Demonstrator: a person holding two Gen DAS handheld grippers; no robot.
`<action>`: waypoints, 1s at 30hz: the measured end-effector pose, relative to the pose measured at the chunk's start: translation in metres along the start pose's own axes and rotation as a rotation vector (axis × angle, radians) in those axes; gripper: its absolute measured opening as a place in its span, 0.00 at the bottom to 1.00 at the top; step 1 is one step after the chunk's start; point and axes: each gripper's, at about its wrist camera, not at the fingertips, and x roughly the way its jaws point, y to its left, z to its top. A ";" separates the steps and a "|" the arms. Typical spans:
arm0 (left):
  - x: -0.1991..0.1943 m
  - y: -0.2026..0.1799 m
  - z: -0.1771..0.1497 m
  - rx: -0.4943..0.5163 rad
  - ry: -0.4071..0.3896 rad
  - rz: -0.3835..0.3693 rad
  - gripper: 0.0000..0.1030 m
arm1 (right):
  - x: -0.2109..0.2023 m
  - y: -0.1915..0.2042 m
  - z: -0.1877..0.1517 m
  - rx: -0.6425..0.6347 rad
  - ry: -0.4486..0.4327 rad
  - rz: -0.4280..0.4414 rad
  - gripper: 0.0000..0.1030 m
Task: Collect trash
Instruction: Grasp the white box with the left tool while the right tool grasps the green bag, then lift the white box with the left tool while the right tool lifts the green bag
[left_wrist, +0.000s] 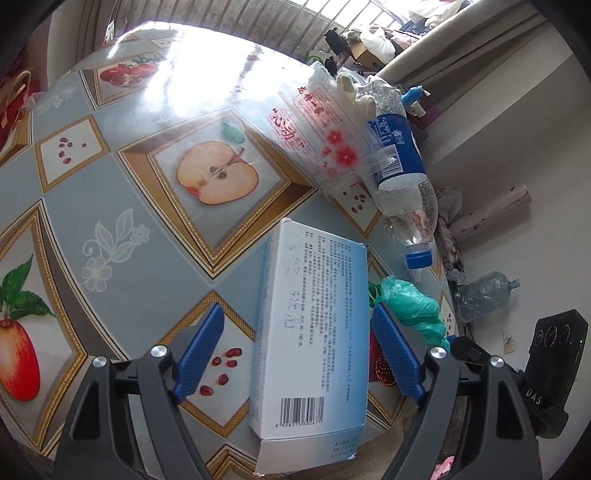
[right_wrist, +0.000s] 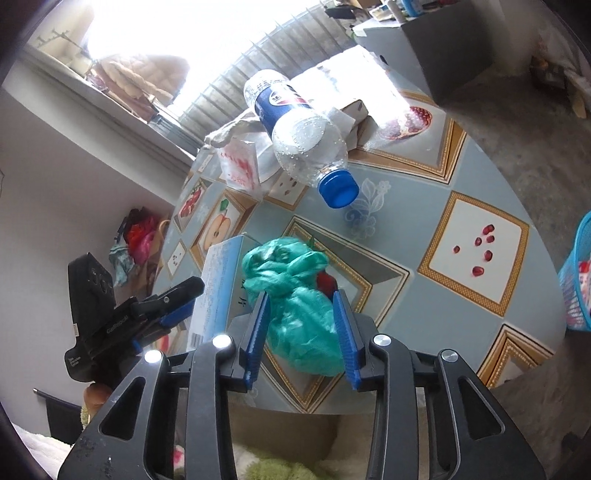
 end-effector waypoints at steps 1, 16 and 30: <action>-0.002 0.000 -0.001 0.012 -0.003 0.006 0.78 | 0.003 0.001 0.000 -0.002 0.003 -0.002 0.36; -0.007 -0.005 -0.002 0.095 0.005 0.030 0.78 | 0.024 0.018 0.002 -0.164 0.155 0.043 0.53; -0.001 -0.016 -0.002 0.144 0.002 0.056 0.78 | 0.015 -0.008 -0.007 0.041 0.091 0.082 0.30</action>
